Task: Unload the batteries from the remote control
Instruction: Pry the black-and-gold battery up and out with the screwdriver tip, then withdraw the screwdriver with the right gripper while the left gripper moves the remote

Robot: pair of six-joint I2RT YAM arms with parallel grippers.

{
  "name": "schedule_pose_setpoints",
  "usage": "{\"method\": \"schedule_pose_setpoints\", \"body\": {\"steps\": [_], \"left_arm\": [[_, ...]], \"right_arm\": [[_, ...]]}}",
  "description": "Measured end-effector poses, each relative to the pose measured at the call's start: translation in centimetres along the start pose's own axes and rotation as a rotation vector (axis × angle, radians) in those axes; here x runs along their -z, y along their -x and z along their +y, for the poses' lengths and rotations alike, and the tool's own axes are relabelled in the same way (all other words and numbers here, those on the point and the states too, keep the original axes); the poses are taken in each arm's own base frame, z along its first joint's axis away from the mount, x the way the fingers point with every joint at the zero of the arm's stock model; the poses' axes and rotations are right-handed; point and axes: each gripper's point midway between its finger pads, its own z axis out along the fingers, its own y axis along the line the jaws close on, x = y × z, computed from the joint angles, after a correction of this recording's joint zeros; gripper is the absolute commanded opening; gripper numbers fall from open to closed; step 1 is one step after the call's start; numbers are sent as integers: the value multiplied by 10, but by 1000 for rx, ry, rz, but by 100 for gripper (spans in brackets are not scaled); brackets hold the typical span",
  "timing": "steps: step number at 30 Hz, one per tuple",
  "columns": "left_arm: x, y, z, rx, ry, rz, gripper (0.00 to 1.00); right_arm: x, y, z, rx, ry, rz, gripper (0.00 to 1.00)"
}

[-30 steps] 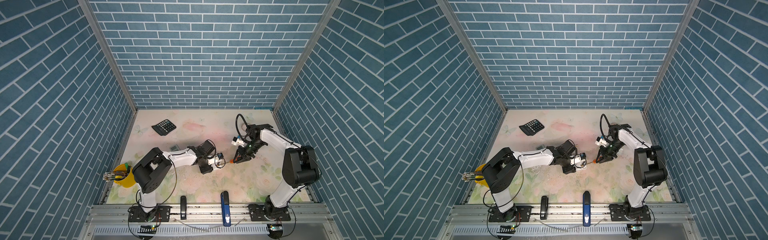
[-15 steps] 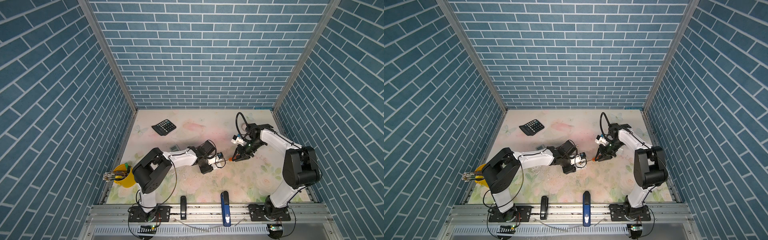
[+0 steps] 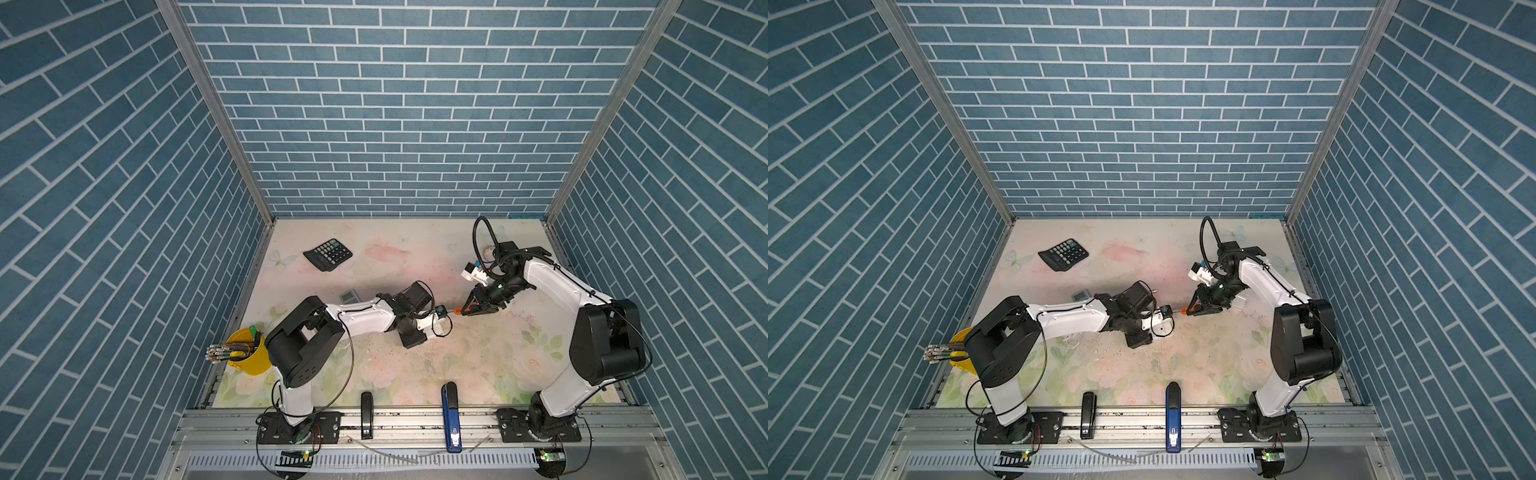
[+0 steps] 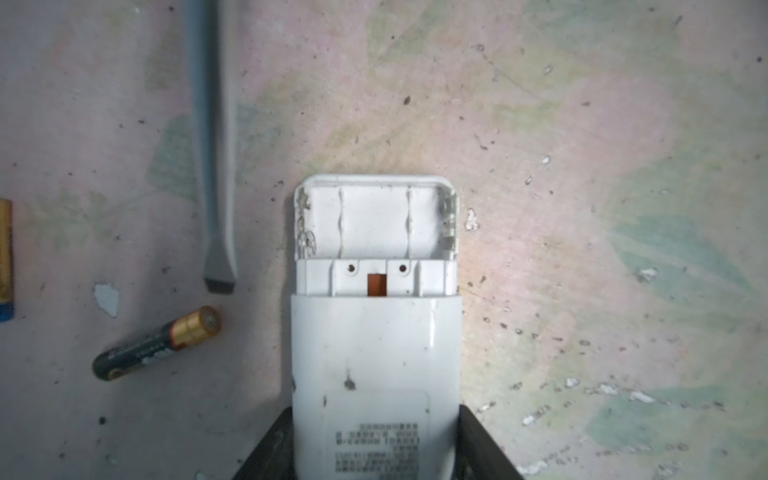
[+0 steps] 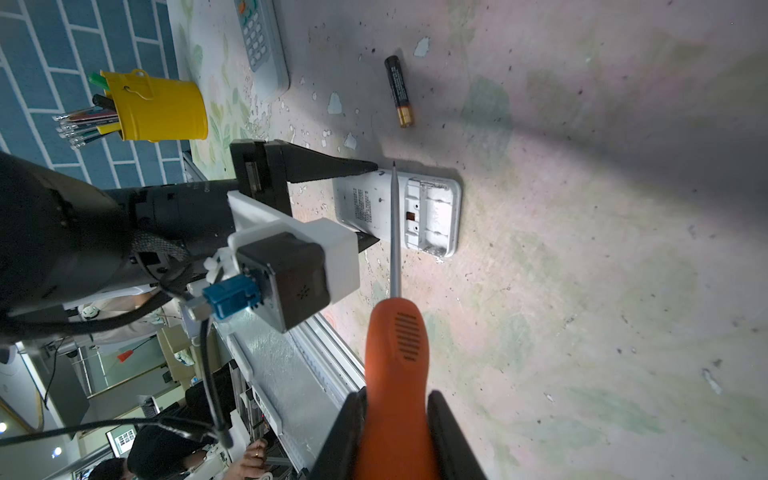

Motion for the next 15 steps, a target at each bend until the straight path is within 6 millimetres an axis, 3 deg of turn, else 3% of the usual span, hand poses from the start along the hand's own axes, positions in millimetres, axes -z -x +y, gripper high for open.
{"method": "schedule_pose_setpoints", "body": {"steps": [8, 15], "left_arm": [[1, 0, -1, 65, 3, -7, 44], [0, 1, -1, 194, -4, -11, 43]], "right_arm": [[30, 18, -10, -20, -101, -165, 0], [49, 27, -17, -16, -206, -331, 0]]}}
